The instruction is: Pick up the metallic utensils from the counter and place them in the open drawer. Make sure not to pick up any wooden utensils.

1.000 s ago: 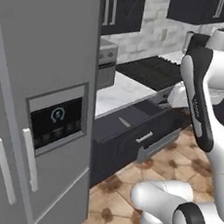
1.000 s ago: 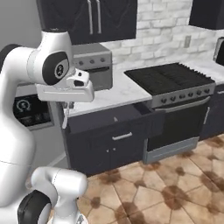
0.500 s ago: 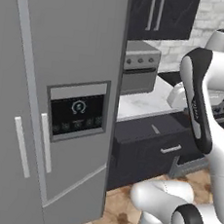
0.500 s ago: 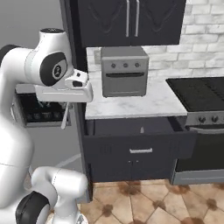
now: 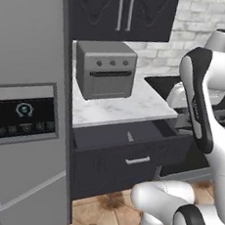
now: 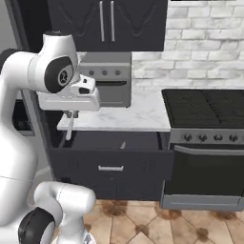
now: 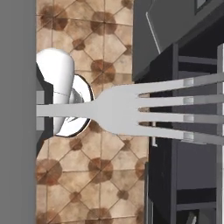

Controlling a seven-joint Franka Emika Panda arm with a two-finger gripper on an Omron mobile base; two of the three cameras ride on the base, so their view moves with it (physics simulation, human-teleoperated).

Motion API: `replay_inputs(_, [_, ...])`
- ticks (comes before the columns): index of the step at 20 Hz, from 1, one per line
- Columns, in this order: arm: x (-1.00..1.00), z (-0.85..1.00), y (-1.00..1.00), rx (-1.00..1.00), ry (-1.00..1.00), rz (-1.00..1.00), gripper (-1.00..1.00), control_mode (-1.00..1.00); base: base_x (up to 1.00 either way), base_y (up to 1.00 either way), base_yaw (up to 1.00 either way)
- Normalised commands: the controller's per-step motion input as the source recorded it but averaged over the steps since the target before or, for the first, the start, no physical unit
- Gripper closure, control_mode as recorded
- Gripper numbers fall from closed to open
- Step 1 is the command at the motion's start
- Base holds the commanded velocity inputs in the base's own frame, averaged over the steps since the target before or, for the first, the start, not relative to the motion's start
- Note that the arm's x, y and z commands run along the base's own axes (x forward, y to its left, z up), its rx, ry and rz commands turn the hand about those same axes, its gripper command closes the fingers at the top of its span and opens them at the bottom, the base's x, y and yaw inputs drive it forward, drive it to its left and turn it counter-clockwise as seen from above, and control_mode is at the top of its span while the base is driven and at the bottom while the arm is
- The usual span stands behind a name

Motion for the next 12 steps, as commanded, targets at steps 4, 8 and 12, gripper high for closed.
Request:
replay_inputs(4, [0.0,0.0,0.0,0.0,0.0,0.0,1.0,1.0,0.51,-0.5,0.17])
replay_inputs(8, [0.0,0.0,0.0,0.0,0.0,0.0,1.0,1.0,0.67,-0.32,0.15])
replay_inputs(12, [0.0,0.0,0.0,0.0,0.0,0.0,1.0,1.0,0.6,-0.26,0.16])
